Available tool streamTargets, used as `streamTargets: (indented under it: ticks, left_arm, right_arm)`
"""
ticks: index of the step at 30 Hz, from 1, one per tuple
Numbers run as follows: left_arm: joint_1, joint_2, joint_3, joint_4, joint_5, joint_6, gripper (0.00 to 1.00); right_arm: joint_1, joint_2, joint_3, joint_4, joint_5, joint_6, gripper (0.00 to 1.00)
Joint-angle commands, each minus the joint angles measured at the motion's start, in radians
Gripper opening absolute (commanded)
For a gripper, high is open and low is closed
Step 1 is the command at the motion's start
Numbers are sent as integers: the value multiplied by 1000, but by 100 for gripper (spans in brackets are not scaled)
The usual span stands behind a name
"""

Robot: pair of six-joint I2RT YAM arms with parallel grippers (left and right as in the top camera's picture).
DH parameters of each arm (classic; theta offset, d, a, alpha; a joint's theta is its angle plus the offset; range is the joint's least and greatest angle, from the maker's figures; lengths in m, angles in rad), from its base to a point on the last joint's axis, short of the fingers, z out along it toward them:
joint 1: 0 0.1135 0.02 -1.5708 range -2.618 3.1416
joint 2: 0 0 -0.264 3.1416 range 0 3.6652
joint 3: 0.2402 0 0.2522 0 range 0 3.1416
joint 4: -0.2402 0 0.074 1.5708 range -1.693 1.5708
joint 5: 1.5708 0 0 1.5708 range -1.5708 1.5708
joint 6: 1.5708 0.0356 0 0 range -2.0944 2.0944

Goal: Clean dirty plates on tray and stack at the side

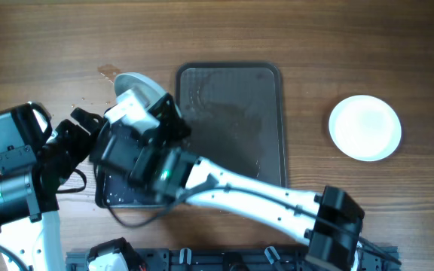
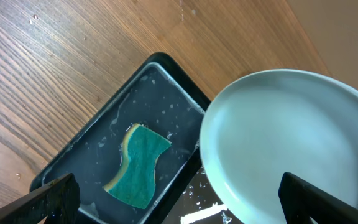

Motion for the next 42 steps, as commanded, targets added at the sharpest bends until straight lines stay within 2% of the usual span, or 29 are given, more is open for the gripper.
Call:
streamTargets:
  ticks: [1,3,4,6,9,11,14,17,20,23,26,30,32,33,34,35,39,42]
  left_arm:
    - [6,0,16,0,8,5,100]
    - [6,0,16,0,8,5,100]
    - [6,0,16,0,8,5,100]
    - [6,0,16,0,8,5,100]
    - [6,0,16,0,8,5,100]
    - [6,0,16,0,8,5,100]
    - [6,0,16,0,8,5,100]
    - [6,0,16,0,8,5,100]
    - [6,0,16,0,8,5,100]
    - [6,0,16,0,8,5,100]
    - [6,0,16,0,8,5,100]
    - [6,0,16,0,8,5,100]
    - [6,0,16,0,8,5,100]
    - [6,0,16,0,8,5,100]
    - [6,0,16,0,8,5,100]
    - [6,0,16,0,8,5,100]
    - [6,0,16,0,8,5,100]
    - [6,0,16,0,8,5,100]
  right_arm:
    - [-206,-32,26,-88,-548,257,4]
    - [-337,-40,26,-114,-912,279,4]
    - [-441,-50,26,-113,-1208,261,4]
    - [-586,-69,26,-111,-1520,257,4]
    - [-797,-121,26,-124,-1743,285,4]
    - [-930,-164,26,-156,-1775,321,4]
    - [-1180,-230,26,-304,-1714,324,4]
    - [-1383,-237,11,-468,-1582,245,4]
    - [-1535,-237,-77,-530,-1501,188,4]
    - [-1687,-237,-264,-505,-1441,172,4]
    - [-1793,-237,-455,-374,-1389,219,4]
    - [-1831,-237,-566,-287,-1200,278,4]
    - [-1825,-237,-575,-279,-1187,232,7]
    - [-1817,-240,-573,-275,-1223,185,34]
    - [-1807,-242,-568,-287,-1243,171,44]
    - [-1794,-249,-563,-304,-1247,180,49]
    - [-1707,-400,-557,-333,-1288,181,53]
    - [-1580,-617,-557,-328,-1541,62,53]
